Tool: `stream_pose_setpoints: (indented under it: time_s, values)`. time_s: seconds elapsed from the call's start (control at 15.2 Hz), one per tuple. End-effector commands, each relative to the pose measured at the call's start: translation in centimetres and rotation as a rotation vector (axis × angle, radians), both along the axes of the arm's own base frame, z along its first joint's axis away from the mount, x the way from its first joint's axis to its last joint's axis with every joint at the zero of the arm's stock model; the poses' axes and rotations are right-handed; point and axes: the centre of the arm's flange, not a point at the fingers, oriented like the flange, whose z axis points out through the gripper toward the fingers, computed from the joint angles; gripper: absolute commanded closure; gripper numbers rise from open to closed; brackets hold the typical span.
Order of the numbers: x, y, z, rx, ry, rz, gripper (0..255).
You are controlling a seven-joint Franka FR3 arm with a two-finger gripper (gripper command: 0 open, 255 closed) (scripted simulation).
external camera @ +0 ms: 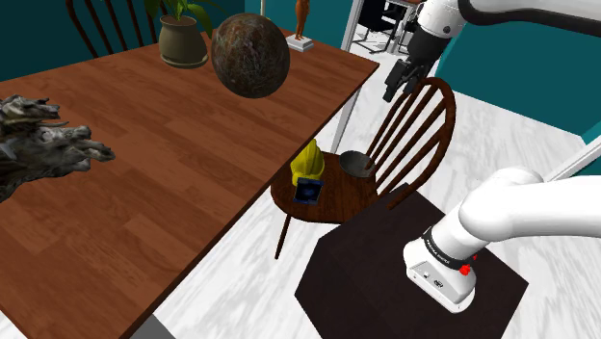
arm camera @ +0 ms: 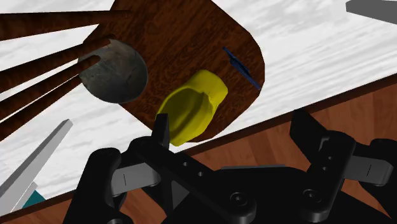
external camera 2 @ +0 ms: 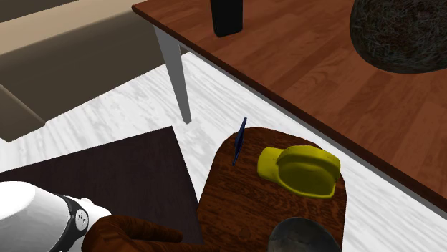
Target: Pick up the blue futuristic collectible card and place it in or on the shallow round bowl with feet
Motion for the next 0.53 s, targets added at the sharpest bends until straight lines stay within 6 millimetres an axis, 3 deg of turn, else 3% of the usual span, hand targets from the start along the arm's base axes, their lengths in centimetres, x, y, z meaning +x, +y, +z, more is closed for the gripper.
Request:
stream_pose_setpoints:
  time_s: [0.0,0.46]
  values:
    - [0.0,0.0,0.0,0.000,0.000,0.000,0]
    - [5.0,-0.5,-8.3,0.052,0.059,0.183,0]
